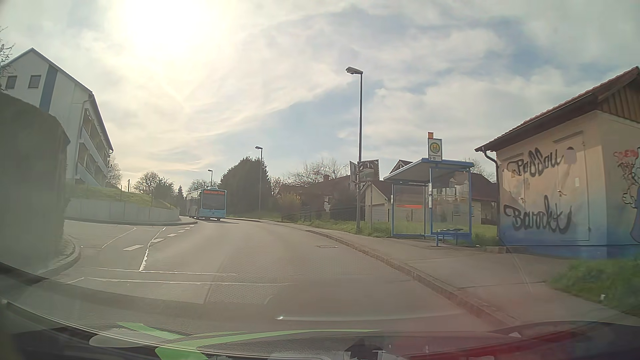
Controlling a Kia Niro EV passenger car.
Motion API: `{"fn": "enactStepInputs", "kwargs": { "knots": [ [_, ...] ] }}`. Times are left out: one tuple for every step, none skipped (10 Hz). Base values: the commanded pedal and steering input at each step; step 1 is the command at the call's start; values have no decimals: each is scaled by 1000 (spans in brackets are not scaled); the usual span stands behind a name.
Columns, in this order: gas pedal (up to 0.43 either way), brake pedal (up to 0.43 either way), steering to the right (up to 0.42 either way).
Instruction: Follow the waypoints while adhering to traffic rules and regulations
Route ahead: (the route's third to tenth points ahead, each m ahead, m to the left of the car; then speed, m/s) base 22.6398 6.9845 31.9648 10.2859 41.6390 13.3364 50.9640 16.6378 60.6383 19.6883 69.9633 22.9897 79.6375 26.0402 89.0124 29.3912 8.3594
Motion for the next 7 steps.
{"fn": "enactStepInputs", "kwargs": {
  "knots": [
    [311, 0, -45],
    [280, 0, -45],
    [268, 0, -45],
    [268, 0, -45],
    [268, 0, -45],
    [268, 0, -45],
    [280, 0, -45]
  ]
}}
